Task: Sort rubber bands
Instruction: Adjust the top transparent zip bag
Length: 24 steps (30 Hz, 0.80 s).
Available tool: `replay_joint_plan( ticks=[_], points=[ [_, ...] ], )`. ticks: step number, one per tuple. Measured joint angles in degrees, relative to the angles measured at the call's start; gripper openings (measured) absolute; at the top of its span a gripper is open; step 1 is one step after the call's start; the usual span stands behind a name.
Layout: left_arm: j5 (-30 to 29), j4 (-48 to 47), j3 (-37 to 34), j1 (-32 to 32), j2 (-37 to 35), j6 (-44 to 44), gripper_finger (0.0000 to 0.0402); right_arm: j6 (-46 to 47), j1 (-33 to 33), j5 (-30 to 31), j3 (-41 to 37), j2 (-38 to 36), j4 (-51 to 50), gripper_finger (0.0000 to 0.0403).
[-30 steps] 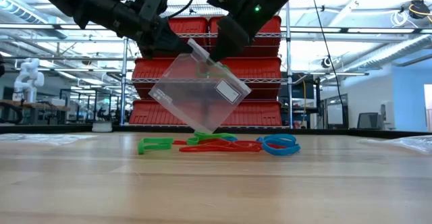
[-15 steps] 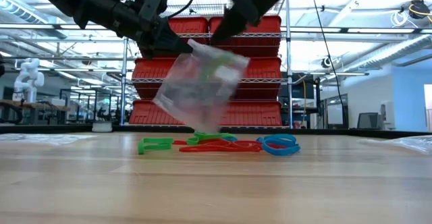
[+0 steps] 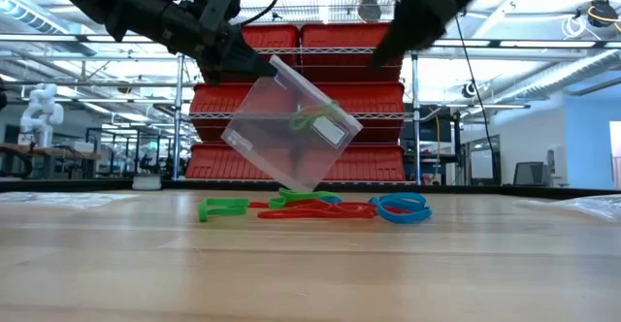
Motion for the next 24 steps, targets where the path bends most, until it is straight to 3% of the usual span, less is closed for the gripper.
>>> replay_joint_plan(
  ticks=[6, 12, 17, 21, 24],
  points=[
    [0.0, 0.68, 0.0, -0.01, 0.0, 0.04, 0.0, -0.66, -0.02, 0.62, -14.64, 0.59, 24.34, 0.018],
    [0.0, 0.9, 0.0, 0.0, 0.0, 0.06, 0.0, -0.42, -1.08, 2.9, -16.41, 3.63, 29.14, 0.018],
    [0.0, 0.94, 0.0, 0.0, -0.02, 0.05, 0.0, -0.31, -1.89, -1.46, -16.37, 7.59, 33.75, 0.0176],
    [0.0, 0.9, 0.0, 0.0, -0.02, 0.09, 0.0, 0.01, -2.99, -0.93, -16.42, 10.2, 33.87, 0.0139],
    [0.0, 0.92, 0.0, 0.0, -0.01, 0.09, 0.0, -0.09, -3.32, -1.11, -16.39, 10.24, 35.92, 0.0077]
  ],
)
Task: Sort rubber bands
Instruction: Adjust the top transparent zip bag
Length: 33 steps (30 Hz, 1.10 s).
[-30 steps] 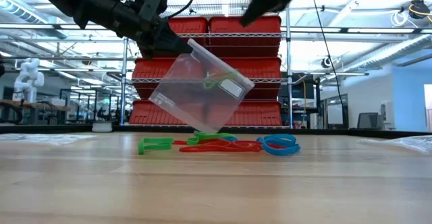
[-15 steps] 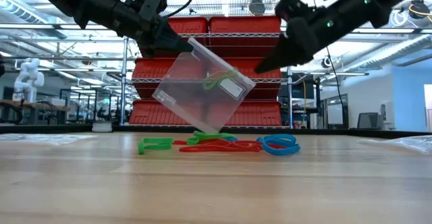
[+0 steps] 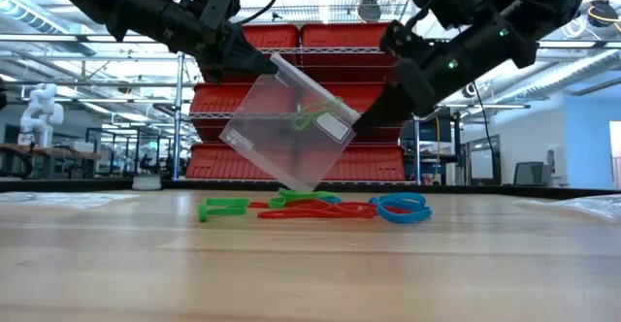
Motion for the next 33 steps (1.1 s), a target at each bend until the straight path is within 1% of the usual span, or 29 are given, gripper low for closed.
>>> replay_joint_plan(
  ticks=[2, 3, 6, 8, 14, 19, 24, 26, 28, 33],
  points=[
    [0.0, 0.0, 0.0, 0.0, -0.01, 0.0, 0.0, -0.75, -0.03, 0.27, 0.0, -0.41, 0.89, 0.0028],
    [0.0, 0.0, 0.0, 0.0, -0.01, 0.0, 0.0, -1.26, -0.02, 0.41, 0.05, -0.78, 1.35, 0.0017],
    [0.2, 0.19, 0.0, 0.0, -0.01, -0.05, 0.0, -1.62, -0.02, 0.45, 1.82, -2.36, -0.37, 0.0015],
    [1.15, 1.42, 0.0, -0.06, -0.01, -0.14, 0.0, -1.97, -0.02, 0.29, 3.96, -3.48, -3.49, 0.0011],
    [1.27, 4.16, -0.02, -1.57, 0.68, -0.17, 0.0, -3.96, 0.0, 0.27, 11.44, -4.79, -11.98, 0.0005],
    [1.14, 5.35, 0.02, -2.3, 3.59, -0.11, 0.0, -5.47, 0.0, 0.46, 16.88, -4.79, -22.81, 0.0005],
    [-1.66, 5.33, 0.02, -2.21, 4.46, 1.43, 0.0, -5.51, 0.0, 0.47, 19.37, -4.79, -30.33, 0.0005],
    [-1.99, 4.33, 0.02, -1.98, 3.87, 1.59, 0.0, -4.74, 0.0, 0.44, 19.42, -4.79, -32.05, 0.0009],
    [-2.01, 3.18, 0.02, -1.6, 2.84, 1.55, 0.0, -3.78, 0.0, -0.04, 19.5, -4.79, -34.26, 0.0024],
    [-2.21, 0.41, 0.02, -0.77, 0.48, 1.57, 0.0, -0.64, 0.49, -0.21, 19.5, -4.79, -39.44, 0.0096]
  ],
)
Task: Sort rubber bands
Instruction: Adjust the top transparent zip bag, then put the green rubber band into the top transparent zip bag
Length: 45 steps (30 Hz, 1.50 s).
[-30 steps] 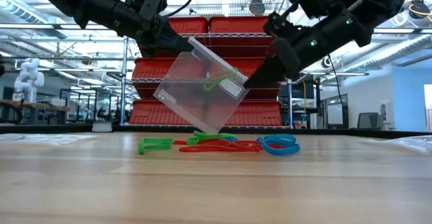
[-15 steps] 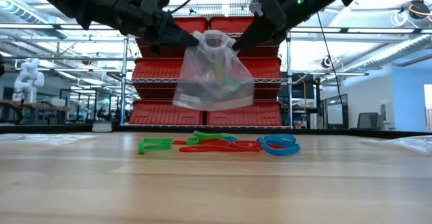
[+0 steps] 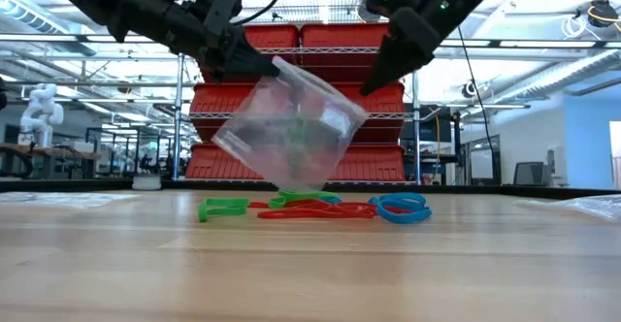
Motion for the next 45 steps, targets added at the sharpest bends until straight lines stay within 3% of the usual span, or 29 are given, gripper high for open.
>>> replay_joint_plan(
  ticks=[5, 9, 18, 29, 34, 45],
  points=[
    [-0.03, -1.68, -0.02, 0.45, -1.01, 0.22, 0.0, 2.87, 2.26, -1.38, 0.0, 0.0, -0.59, 0.0167],
    [-0.09, -2.33, -0.02, 1.31, -1.1, 0.2, 0.0, 4.88, 4.82, -4.29, 0.04, 1.26, 3.59, 0.0193],
    [-0.11, -3.09, -0.02, 2.99, -1.1, 0.2, 0.0, 4.31, 7.73, -4.41, 0.94, 13.93, 14.3, 0.0158],
    [-0.09, -4.58, -0.02, 3.57, -1.1, 0.13, 0.0, 3.57, 6.91, -3.08, 15.53, 29.41, 6.2, 0.0148],
    [-0.09, -4.66, -0.02, 3.57, -1.1, 0.01, 0.0, 3.65, 6.3, -2.97, 19.15, 32.81, 3.62, 0.0148],
    [-0.07, -4.52, -0.02, 3.57, -1.08, 0.03, 0.0, 4.03, 5.06, -5.77, 19.45, 33.57, 3.74, 0.0148]
  ],
)
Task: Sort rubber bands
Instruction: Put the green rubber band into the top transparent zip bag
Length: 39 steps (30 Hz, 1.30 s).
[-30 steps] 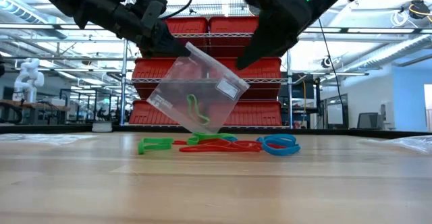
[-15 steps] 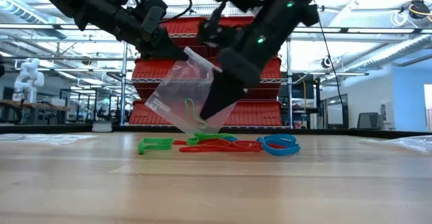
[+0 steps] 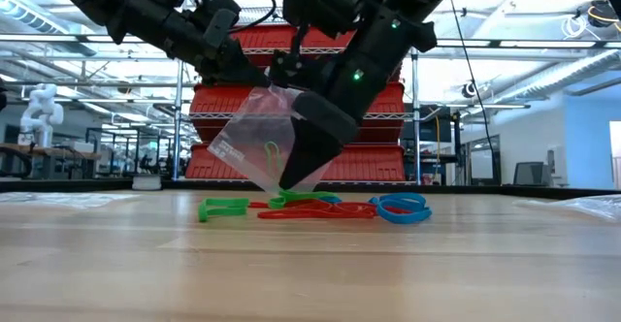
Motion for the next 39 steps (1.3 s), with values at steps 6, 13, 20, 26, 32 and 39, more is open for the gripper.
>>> replay_joint_plan(
  ticks=[6, 13, 20, 26, 32, 39],
  points=[
    [0.02, 0.09, 0.0, 0.0, 0.0, 0.01, 0.0, -0.02, -0.17, -0.43, 0.0, 0.0, -0.05, 0.0148],
    [0.02, 0.07, 0.0, 0.0, 0.0, 0.14, 0.0, -0.02, -0.85, -1.77, 0.0, 0.0, -0.05, 0.0137],
    [0.04, 0.07, 0.0, 0.0, 0.0, 0.14, 0.0, -0.53, -1.36, -3.19, -0.04, 1.21, 0.63, 0.0083],
    [0.04, 0.07, 0.0, 0.0, 0.02, 0.14, 0.0, -0.92, -1.33, -2.95, -0.04, 1.11, 0.85, 0.0028],
    [0.06, -0.1, 0.0, 0.0, 0.02, 0.14, 0.0, -1.42, -0.94, -2.91, -0.04, -0.5, 1.23, 0.0004],
    [0.07, -0.11, 0.0, 0.0, 0.02, 0.12, 0.0, -2.5, -0.66, -2.86, -0.04, -4.29, 0.76, 0.0002]
  ],
)
